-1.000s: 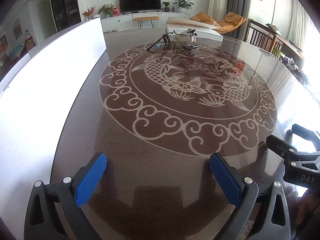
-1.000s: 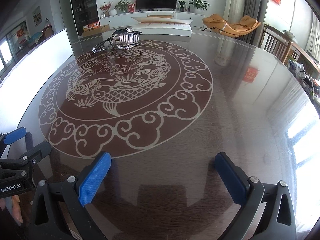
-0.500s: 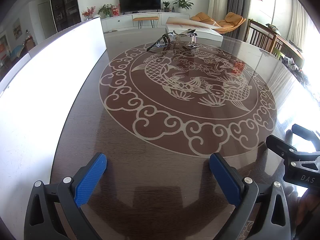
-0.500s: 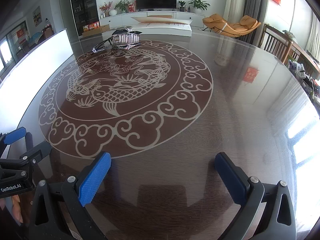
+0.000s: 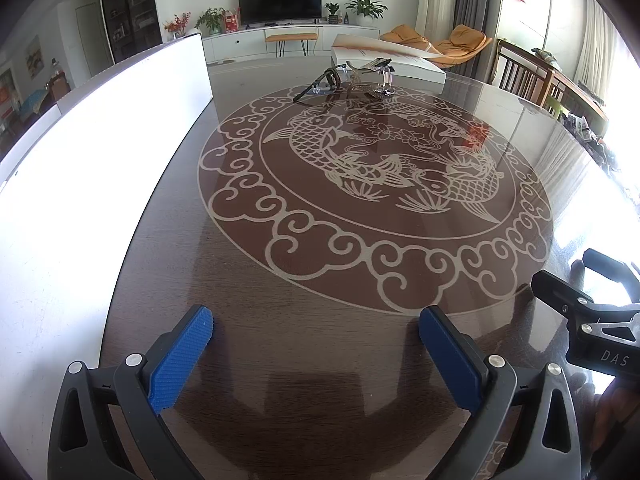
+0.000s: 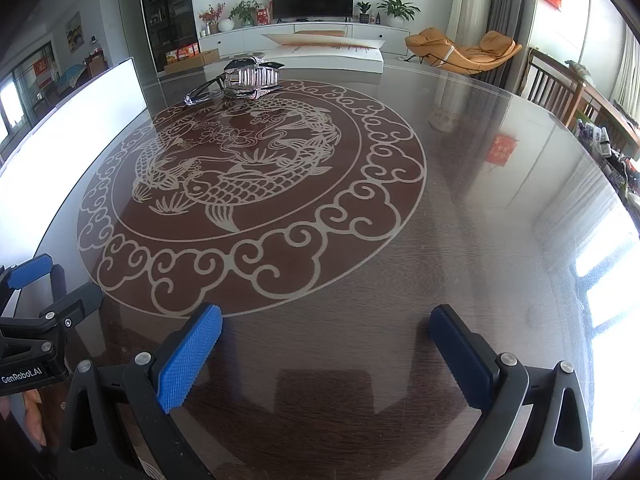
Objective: Organize objects
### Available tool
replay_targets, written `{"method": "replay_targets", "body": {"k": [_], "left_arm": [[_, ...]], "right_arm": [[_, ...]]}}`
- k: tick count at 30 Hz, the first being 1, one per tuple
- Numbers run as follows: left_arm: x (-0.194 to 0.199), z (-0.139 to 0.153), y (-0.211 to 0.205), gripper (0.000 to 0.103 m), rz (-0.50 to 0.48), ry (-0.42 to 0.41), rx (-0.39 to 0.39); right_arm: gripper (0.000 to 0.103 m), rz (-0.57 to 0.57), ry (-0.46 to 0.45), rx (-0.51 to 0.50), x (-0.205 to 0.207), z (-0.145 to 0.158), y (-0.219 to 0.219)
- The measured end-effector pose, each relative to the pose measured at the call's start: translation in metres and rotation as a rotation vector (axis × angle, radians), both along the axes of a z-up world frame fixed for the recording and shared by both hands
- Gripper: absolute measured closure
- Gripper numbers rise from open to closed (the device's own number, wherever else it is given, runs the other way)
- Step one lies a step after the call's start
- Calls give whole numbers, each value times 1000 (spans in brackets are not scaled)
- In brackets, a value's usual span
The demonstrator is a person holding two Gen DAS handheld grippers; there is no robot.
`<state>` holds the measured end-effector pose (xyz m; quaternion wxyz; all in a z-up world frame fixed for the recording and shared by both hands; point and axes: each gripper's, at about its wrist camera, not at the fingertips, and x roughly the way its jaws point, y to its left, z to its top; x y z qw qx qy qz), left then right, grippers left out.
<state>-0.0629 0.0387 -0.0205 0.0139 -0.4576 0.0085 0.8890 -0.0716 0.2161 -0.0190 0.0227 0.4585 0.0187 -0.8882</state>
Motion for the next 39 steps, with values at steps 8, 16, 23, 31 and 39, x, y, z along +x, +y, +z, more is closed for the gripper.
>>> {"method": "replay_targets", "body": {"k": [8,16,23,31,39], "left_arm": [[-33,0,-16,0,21,-1,-5],[-40,0,-23,0,-10,-2,0],[-39,0,-22,0,-18,-1,-2],[-39,0,-22,0,-18,-1,-2],[-39,0,-22,0,-18,-1,-2]], "right_arm": [[0,0,0,-1,0,0,1],[0,-2,-2,-1,-2,0,0],[0,33,-2,1,-73,-1,-20],[0,154,-1,6,-192,-3,-97],[8,101,14,-10,-258,-2,-109]]}}
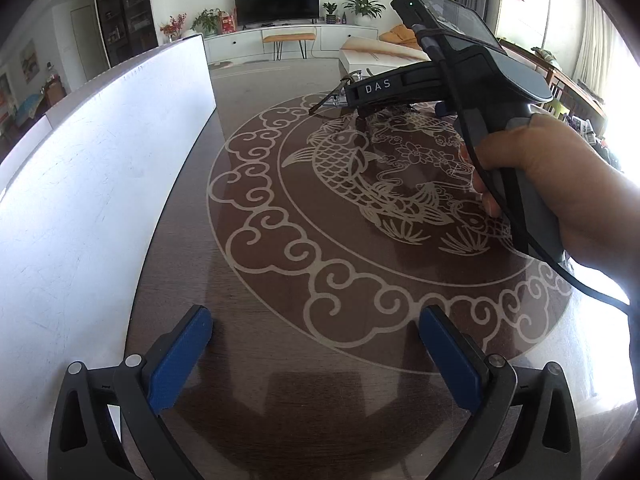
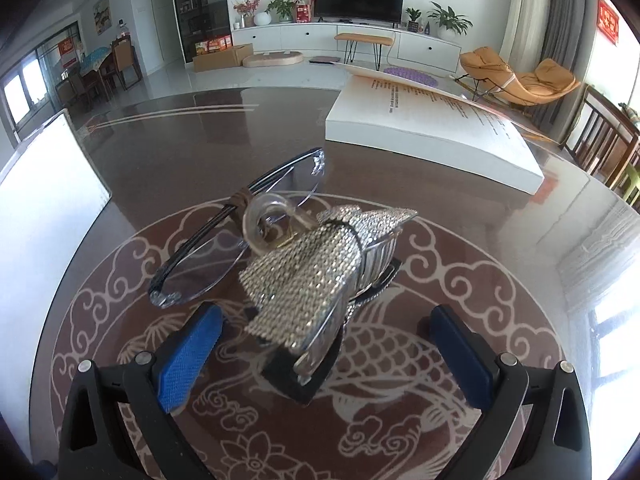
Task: Organize objects
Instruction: 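Move the left gripper to the rimless glasses and grasp them by the temple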
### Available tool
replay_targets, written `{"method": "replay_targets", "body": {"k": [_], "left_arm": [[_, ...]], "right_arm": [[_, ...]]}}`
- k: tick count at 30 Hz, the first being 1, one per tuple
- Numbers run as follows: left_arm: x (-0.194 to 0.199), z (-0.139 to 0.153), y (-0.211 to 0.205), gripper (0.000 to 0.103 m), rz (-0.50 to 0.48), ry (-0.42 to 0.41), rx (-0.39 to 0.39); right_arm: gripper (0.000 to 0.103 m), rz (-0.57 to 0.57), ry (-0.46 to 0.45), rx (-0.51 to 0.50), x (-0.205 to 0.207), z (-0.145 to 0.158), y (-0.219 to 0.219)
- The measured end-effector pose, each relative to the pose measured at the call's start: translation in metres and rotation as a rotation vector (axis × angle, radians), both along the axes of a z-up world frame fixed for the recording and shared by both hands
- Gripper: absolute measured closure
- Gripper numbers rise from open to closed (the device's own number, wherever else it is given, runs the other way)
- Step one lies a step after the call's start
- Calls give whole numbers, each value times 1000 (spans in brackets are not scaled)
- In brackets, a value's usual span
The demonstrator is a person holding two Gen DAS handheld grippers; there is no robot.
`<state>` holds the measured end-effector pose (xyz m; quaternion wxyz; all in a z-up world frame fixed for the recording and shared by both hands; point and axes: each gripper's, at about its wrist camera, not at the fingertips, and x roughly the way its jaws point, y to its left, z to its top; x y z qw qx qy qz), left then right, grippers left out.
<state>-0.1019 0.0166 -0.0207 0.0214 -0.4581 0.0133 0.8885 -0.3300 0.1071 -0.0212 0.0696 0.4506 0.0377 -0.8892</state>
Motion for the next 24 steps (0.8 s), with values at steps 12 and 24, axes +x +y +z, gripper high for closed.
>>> {"method": "replay_targets", "body": {"k": [12,24], "left_arm": [[-1,-1,1,0,0,0,0],[0,-1,1,0,-1,0,0]], "right_arm": [[71,73,47,13,84,6,47],[18,29,16,-60,245,4,111]]}}
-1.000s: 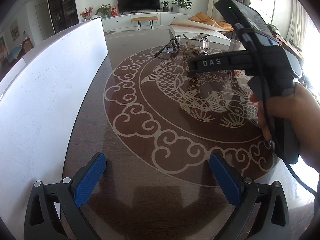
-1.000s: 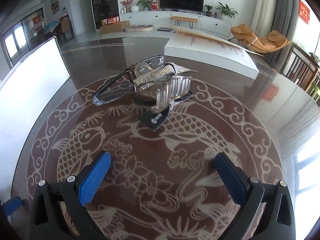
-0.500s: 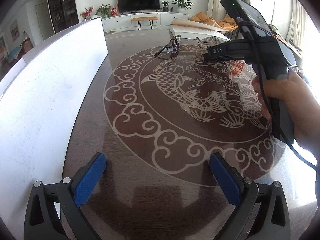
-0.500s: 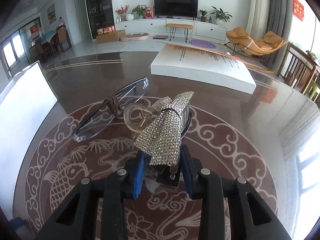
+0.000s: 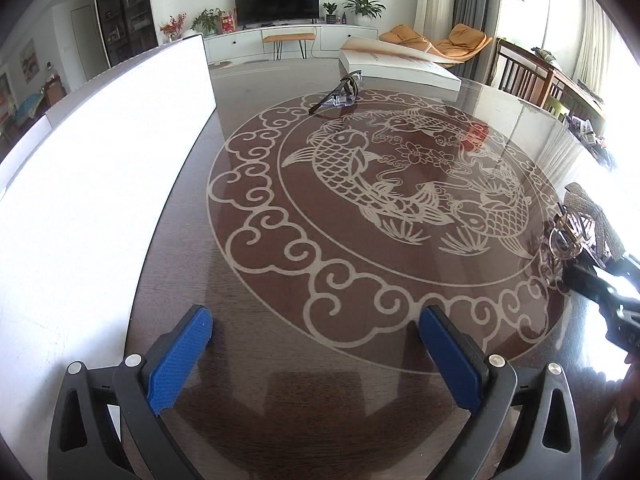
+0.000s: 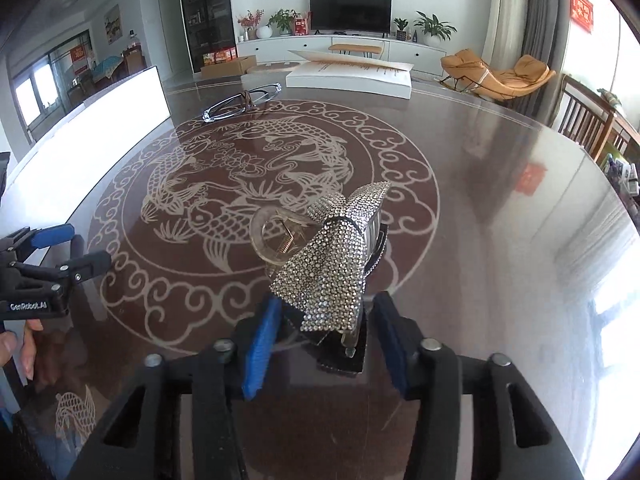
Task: Organize objects
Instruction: 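Move the left gripper to the rimless glasses and grasp them by the temple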
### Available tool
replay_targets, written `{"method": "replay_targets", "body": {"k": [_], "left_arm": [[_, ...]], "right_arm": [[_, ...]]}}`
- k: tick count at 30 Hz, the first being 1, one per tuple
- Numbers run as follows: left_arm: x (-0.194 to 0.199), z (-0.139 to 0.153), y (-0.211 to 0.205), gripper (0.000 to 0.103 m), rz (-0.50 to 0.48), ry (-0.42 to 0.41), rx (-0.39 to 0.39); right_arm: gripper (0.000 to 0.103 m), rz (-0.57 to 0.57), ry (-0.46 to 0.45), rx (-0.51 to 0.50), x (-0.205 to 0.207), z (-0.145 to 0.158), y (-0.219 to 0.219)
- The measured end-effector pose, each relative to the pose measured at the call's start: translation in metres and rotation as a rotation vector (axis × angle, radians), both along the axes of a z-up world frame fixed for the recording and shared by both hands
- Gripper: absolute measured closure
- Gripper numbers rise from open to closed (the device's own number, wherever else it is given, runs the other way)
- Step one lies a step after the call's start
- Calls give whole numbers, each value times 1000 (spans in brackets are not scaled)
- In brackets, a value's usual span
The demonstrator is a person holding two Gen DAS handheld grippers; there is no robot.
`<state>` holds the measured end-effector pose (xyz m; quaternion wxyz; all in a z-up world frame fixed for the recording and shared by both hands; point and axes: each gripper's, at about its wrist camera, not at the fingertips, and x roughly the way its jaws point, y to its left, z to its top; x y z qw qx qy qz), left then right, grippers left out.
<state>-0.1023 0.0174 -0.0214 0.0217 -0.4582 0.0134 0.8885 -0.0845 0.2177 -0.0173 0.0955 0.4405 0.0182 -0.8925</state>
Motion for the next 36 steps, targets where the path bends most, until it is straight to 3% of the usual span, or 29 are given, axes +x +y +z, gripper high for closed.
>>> {"method": "replay_targets", "body": {"k": [1,6,8,14,29,36], "left_arm": [[0,0,0,0,0,0,0],[0,0,0,0,0,0,0],[0,0,0,0,0,0,0],[-15,0,3,0,-19,-12,2],[-168,1,24,0,-3,-36,1],[-250,4,30,0,16,-166,-6]], "right_arm": [[11,6,-5,-9,5,0,-1],[11,71,-3,80,16,-4,-25],[5,76,-1,95,17,-4,-27],[1,67,-25,66,15,-7,-22],[0,65,-25,67,16,-6,-22],[0,65,-25,67,15,-6,-22]]}}
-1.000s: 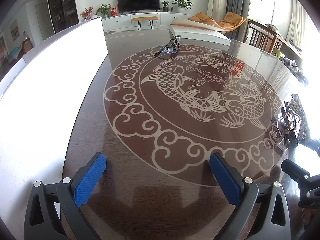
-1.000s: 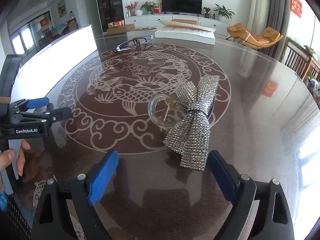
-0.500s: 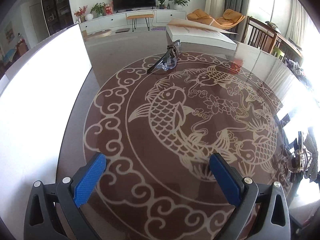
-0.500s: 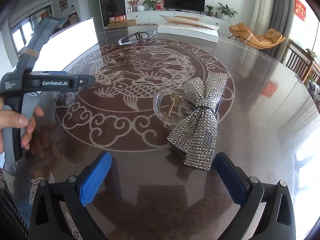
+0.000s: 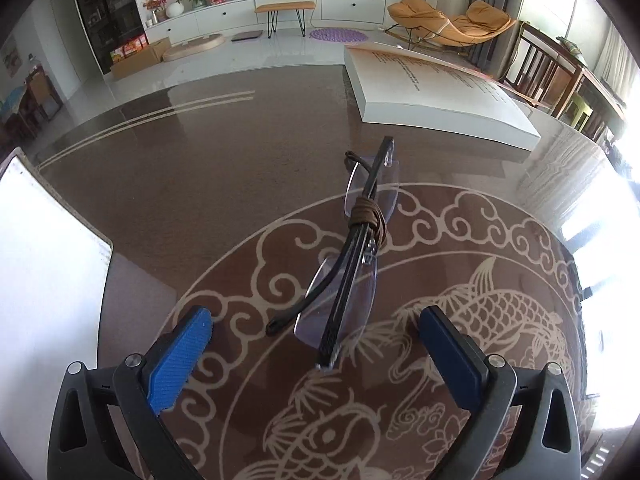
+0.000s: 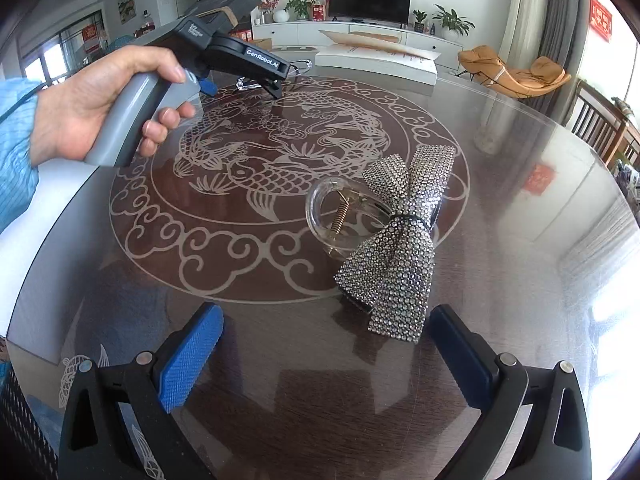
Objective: Organize objects
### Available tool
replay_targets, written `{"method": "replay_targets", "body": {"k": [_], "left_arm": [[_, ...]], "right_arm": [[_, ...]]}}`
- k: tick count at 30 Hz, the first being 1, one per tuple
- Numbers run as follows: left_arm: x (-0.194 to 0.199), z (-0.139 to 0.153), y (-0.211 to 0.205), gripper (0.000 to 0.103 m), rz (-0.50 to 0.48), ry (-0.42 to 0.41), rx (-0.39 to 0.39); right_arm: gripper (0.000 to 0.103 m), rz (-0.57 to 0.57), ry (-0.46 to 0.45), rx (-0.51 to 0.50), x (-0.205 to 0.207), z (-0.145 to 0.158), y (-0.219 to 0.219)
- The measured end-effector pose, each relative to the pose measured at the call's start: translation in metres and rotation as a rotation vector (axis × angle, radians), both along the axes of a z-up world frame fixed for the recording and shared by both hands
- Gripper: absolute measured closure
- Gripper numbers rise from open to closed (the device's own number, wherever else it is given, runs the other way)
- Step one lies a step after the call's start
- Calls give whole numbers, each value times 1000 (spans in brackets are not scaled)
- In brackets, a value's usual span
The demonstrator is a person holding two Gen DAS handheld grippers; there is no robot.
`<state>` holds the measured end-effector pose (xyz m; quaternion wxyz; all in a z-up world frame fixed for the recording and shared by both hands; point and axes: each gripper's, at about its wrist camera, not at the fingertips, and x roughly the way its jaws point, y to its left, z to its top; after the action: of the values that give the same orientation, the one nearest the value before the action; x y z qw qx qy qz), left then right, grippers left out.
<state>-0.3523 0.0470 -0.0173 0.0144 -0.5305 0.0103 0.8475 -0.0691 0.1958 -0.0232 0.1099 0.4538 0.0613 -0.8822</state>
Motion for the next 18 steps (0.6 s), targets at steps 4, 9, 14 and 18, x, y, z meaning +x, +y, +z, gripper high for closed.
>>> {"method": "replay_targets", "body": {"k": [4,9,14,18], "left_arm": [[-19,4,4,14,-46,30,-4],[15,10,2,89,-72,104,10],[116,8,-10,89,-22,169,-3],[209,8,-10,89,-35,177,7]], "right_arm": [[0,0,0,0,0,0,0],[0,0,0,0,0,0,0],[0,0,0,0,1,0,0],[0,0,0,0,1,0,0]]}}
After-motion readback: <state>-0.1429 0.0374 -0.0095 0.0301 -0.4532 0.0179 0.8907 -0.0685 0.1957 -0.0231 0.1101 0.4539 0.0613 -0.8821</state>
